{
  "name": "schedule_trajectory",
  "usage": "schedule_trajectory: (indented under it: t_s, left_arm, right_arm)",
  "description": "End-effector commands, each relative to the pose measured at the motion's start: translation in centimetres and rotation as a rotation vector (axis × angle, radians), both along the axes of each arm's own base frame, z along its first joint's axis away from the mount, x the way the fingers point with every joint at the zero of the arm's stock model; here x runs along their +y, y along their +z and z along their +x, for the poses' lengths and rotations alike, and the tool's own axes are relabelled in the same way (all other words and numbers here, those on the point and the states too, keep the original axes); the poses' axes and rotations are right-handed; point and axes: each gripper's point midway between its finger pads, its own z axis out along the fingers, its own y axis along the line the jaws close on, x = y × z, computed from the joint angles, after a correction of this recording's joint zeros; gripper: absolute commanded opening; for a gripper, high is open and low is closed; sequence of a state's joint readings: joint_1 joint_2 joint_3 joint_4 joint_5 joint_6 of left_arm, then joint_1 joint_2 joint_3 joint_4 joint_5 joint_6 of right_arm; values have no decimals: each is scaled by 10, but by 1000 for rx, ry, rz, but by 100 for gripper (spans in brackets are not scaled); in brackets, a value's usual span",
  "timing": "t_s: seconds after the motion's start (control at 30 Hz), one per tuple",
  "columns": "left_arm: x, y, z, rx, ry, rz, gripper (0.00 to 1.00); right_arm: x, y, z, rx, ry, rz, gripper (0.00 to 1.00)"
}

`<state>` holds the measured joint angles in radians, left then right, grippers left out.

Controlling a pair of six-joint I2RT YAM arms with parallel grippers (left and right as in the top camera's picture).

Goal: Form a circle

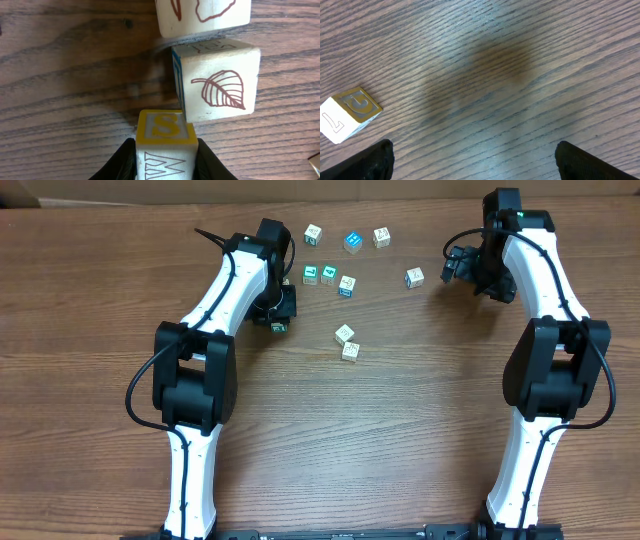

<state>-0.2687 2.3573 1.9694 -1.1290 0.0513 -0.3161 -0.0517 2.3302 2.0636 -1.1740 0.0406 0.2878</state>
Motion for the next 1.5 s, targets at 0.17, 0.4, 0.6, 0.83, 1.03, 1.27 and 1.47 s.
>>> schedule_trajectory:
  t_s: [0.17,0.4,0.6,0.83,1.03,1.27,1.47]
  left_arm:
    - [1,-6,-17,69,-13,14,22]
    - [3,-2,-23,91,-31,21,21]
    - [4,-1,-28,111,-35,26,22]
    - [5,-1,-25,97,-40,31,26]
    - [4,-1,-20,73,-46,32,36]
    - [3,-1,-15,55,-57,28,63]
    - [3,-1,-15,52,-57,26,47]
  right_arm:
    - [-1,19,7,-48,-5,-4,100]
    - [-1,18,7,-48,-5,-4,100]
    - [-1,18,7,-48,-5,-4,100]
    - [-1,18,7,-48,-5,-4,100]
    - [-1,18,7,-48,-5,-4,100]
    - [-1,18,7,-48,-5,-4,100]
    - [-1,18,7,-48,-5,-4,100]
